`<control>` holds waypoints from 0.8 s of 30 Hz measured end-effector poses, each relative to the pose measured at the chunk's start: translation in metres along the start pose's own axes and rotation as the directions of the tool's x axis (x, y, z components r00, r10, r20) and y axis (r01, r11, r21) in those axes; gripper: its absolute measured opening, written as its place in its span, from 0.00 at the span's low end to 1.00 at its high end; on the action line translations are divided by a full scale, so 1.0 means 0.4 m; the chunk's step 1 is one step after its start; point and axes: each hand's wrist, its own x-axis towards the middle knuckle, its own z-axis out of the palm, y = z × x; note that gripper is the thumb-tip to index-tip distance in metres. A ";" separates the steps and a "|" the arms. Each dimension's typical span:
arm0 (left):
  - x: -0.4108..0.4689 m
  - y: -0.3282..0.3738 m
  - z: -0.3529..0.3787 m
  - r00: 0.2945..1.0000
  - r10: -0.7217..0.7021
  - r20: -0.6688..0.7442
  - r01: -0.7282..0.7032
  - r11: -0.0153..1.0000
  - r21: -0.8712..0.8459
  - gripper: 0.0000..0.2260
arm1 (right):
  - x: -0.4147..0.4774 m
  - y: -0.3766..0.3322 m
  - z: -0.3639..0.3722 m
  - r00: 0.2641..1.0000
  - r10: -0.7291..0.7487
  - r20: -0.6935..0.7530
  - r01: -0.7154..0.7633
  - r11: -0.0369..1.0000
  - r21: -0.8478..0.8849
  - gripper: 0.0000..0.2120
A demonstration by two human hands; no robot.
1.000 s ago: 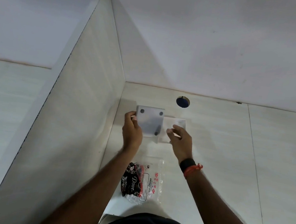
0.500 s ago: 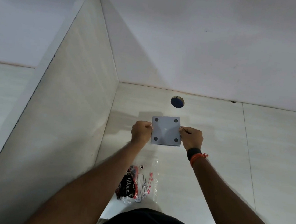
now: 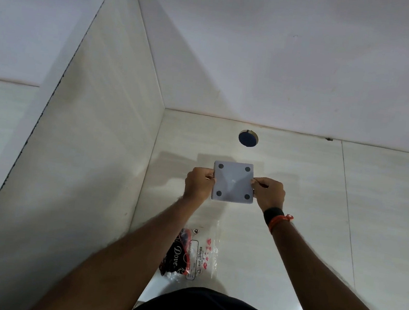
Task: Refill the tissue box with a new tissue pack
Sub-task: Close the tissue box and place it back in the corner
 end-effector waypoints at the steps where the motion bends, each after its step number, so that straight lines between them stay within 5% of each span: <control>1: 0.001 -0.003 0.002 1.000 0.003 -0.007 -0.003 1.000 0.015 0.11 | -0.001 0.000 0.001 1.000 -0.003 0.001 0.003 1.000 -0.005 0.07; 7: 0.017 -0.025 0.011 1.000 -0.023 -0.003 0.024 0.996 0.083 0.07 | -0.004 0.003 0.014 0.999 -0.032 -0.002 0.032 0.999 -0.037 0.07; 11: 0.015 -0.036 0.006 0.996 -0.086 0.023 0.084 0.993 0.077 0.18 | -0.005 0.016 0.017 0.999 -0.046 0.006 0.047 0.991 -0.123 0.09; 15: 0.029 -0.048 0.023 0.965 -0.190 0.181 0.184 0.982 0.052 0.13 | -0.004 -0.003 0.024 0.953 0.076 0.292 -0.082 0.997 0.011 0.11; 19: 0.021 -0.043 0.010 0.982 -0.139 0.131 0.134 0.990 0.048 0.15 | -0.005 0.003 0.005 0.815 0.137 0.562 -0.216 0.974 0.075 0.17; 21: 0.014 -0.046 -0.002 0.984 -0.094 0.151 0.094 0.996 0.010 0.17 | -0.007 0.005 -0.013 0.784 0.124 0.609 -0.254 0.958 0.133 0.23; 24: -0.005 -0.041 -0.030 0.975 -0.123 0.185 0.169 0.950 -0.264 0.15 | -0.019 -0.014 -0.032 0.840 0.028 0.542 -0.165 0.964 0.206 0.28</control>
